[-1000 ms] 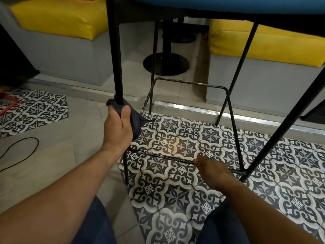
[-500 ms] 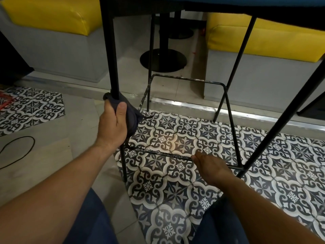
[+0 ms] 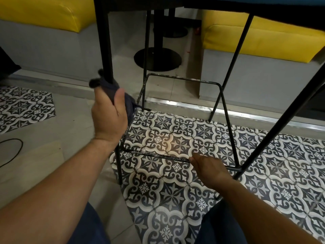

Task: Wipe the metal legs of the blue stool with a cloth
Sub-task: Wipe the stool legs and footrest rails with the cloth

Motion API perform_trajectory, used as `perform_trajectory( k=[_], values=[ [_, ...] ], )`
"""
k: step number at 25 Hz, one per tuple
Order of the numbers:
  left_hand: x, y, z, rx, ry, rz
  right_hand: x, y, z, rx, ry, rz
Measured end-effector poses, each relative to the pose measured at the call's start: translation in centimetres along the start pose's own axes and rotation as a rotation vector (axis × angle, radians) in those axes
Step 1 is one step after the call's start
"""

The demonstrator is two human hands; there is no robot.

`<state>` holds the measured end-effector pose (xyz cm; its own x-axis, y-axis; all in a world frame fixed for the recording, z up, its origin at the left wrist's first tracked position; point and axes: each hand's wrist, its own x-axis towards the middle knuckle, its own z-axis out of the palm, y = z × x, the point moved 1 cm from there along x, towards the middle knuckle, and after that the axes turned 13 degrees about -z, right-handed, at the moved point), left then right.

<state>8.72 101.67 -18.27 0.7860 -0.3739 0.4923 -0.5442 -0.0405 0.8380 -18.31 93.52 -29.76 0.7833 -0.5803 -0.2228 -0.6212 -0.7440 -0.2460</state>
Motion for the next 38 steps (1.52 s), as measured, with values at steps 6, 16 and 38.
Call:
perform_trajectory(
  k=[6,16,38],
  values=[
    [-2.8,-4.9,-1.7,0.123,-0.281,-0.238,-0.1,-0.1,-0.1,0.009,0.016,0.004],
    [-2.2,-3.9,-4.7,0.705,-0.447,-0.121,-0.2,-0.1,-0.1,0.044,0.006,0.023],
    [-13.2,-1.1,-2.9,-0.778,-0.982,-1.392,-3.1,-6.0,-2.6,1.119,0.238,0.115]
  ],
)
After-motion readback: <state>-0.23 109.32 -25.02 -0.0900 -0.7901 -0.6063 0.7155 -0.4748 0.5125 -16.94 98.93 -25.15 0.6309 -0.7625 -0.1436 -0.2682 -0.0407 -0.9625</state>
